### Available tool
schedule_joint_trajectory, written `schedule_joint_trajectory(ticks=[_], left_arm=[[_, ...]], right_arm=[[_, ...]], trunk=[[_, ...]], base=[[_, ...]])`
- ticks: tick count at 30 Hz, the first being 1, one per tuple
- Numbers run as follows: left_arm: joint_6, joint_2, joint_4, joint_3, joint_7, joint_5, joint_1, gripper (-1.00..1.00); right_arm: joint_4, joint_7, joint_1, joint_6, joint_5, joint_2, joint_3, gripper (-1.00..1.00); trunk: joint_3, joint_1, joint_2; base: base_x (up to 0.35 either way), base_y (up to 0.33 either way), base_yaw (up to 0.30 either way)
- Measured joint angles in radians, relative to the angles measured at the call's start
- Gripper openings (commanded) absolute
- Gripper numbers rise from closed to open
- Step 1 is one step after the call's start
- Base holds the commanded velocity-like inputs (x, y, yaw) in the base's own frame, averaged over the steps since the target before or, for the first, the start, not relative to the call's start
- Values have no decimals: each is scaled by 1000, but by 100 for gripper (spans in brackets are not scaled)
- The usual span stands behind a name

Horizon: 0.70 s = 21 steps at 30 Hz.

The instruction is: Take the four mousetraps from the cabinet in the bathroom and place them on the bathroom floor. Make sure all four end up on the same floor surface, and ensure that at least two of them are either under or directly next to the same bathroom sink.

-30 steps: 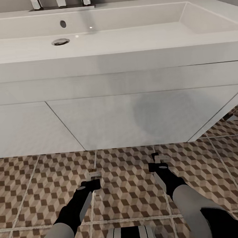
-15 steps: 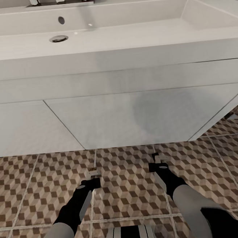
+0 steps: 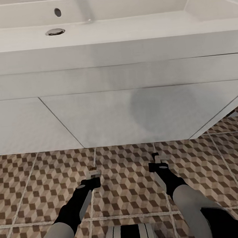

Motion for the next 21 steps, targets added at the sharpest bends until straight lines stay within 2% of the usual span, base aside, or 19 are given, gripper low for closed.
schedule_joint_trajectory(ticks=[11, 16, 21], left_arm=[[0, 1, -24, 3, 0, 0, 0, -100], [1, 0, -35, 3, 0, 0, 0, -100], [1, 1, -38, 4, -1, 1, 0, -100]], right_arm=[[0, 0, 0, 0, 1, 0, 0, -100], [0, 0, 0, 0, 1, 0, 1, -100], [0, 0, 0, 0, 1, 0, 1, -100]], trunk=[[0, 0, 0], [-19, 2, -1], [-19, 2, -1]], base=[[0, 0, 0], [0, 0, 0], [0, 0, 0]])
